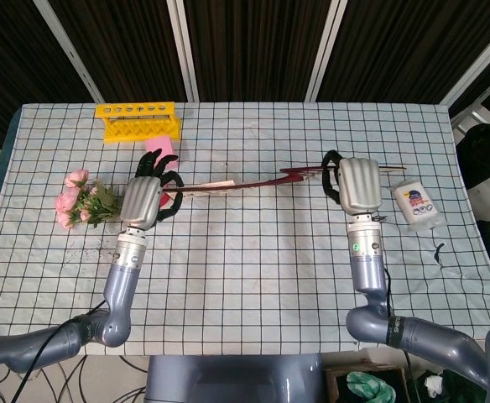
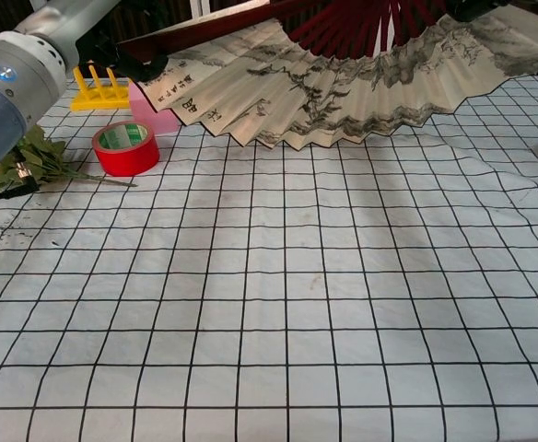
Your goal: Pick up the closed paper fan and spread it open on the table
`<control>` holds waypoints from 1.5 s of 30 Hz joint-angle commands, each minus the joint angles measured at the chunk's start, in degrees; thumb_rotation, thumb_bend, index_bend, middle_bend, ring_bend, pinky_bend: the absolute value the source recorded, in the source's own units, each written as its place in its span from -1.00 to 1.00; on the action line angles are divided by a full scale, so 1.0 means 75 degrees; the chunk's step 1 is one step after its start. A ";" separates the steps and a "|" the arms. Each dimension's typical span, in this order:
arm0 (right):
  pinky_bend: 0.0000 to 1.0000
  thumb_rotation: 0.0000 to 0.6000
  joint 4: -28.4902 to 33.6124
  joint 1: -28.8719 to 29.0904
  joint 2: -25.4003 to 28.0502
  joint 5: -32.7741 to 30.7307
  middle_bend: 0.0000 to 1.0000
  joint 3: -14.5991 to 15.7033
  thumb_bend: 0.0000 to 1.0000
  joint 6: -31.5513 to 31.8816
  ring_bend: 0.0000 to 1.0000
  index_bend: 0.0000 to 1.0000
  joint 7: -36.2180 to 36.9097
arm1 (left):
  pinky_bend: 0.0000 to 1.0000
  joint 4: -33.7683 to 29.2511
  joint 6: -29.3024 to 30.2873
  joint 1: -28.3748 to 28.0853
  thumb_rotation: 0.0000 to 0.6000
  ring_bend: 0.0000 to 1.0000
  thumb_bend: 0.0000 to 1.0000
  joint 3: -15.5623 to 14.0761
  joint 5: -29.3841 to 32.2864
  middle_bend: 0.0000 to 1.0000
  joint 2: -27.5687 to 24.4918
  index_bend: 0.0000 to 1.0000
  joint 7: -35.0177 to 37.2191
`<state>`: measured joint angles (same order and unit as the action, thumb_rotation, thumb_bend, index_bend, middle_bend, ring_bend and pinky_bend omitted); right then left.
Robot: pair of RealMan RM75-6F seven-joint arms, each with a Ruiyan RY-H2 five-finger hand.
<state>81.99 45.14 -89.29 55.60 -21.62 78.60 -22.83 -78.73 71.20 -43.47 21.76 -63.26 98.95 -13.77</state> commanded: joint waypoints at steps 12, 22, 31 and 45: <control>0.81 1.00 0.1284 -0.0923 0.0617 0.0617 0.70 0.0942 -0.32 0.0379 0.94 -0.84 -0.0738 | -1.00 -0.0359 0.0066 0.0212 1.00 -1.00 -0.05 -0.0361 -0.0103 -0.64 -0.0021 0.37 -0.0209; 0.77 1.00 0.1811 -0.1629 0.0969 0.0934 0.63 0.1405 -0.43 0.0618 0.90 -0.96 -0.0613 | -1.00 -0.0955 0.0038 0.0656 1.00 -1.00 -0.08 -0.1008 -0.0155 -0.67 -0.0387 0.34 -0.0570; 0.76 1.00 0.2129 -0.1958 0.1149 0.1038 0.60 0.1473 -0.43 0.0634 0.87 -0.97 -0.0614 | -1.00 -0.2151 -0.0743 0.1078 1.00 -1.00 -1.00 -0.1703 0.0635 -1.00 -0.1758 -0.47 -0.1343; 0.20 1.00 0.2822 -0.2693 0.1711 0.1656 0.03 0.2094 -0.58 0.0861 0.33 -1.00 -0.0782 | -1.00 -0.2855 0.0200 0.2225 1.00 -1.00 -1.00 -0.2461 -0.0739 -1.00 -0.3350 -0.71 -0.0349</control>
<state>102.38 26.07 -77.65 67.06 -7.18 84.62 -28.64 -99.73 68.56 -29.61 4.76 -65.11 76.21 -18.44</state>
